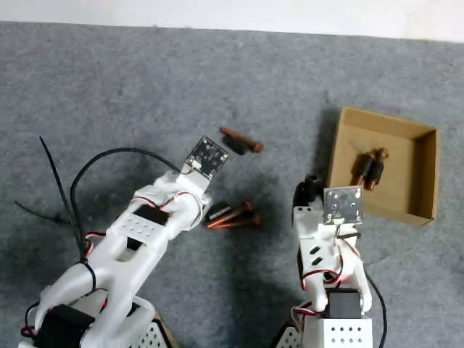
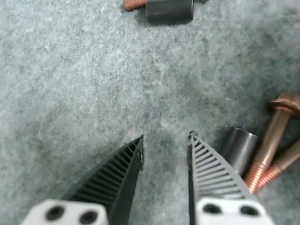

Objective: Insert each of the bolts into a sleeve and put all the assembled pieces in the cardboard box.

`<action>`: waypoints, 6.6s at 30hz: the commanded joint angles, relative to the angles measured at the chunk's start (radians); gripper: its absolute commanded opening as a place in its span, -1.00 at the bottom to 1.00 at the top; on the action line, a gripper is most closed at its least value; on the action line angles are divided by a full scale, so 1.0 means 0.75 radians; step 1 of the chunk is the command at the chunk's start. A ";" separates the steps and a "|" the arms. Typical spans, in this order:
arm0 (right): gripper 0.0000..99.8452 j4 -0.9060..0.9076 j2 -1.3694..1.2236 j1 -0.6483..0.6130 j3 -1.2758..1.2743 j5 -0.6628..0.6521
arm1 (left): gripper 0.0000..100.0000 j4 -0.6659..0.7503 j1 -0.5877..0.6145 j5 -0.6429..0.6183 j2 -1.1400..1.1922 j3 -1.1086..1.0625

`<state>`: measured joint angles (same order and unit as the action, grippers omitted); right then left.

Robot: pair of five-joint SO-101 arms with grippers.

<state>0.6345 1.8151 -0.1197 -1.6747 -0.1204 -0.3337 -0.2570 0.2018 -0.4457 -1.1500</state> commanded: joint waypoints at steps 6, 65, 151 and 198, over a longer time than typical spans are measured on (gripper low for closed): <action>-0.99 -0.038 0.028 0.013 -0.150 -0.008 | -0.71 -0.004 -0.003 -0.012 0.001 0.062; -0.99 -0.034 0.017 0.011 -0.150 -0.008 | -0.70 -0.045 0.003 -0.012 0.003 0.064; -0.99 -0.005 0.028 0.013 -0.150 -0.010 | -0.71 -0.458 -0.386 0.411 0.435 0.645; -0.99 -0.005 0.028 0.013 -0.150 -0.010 | -0.97 -0.608 -0.459 0.489 0.588 0.662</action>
<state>0.6360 1.8151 -0.1135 -1.6747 -0.1220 -0.7741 -0.5915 0.5654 -0.0023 -0.6697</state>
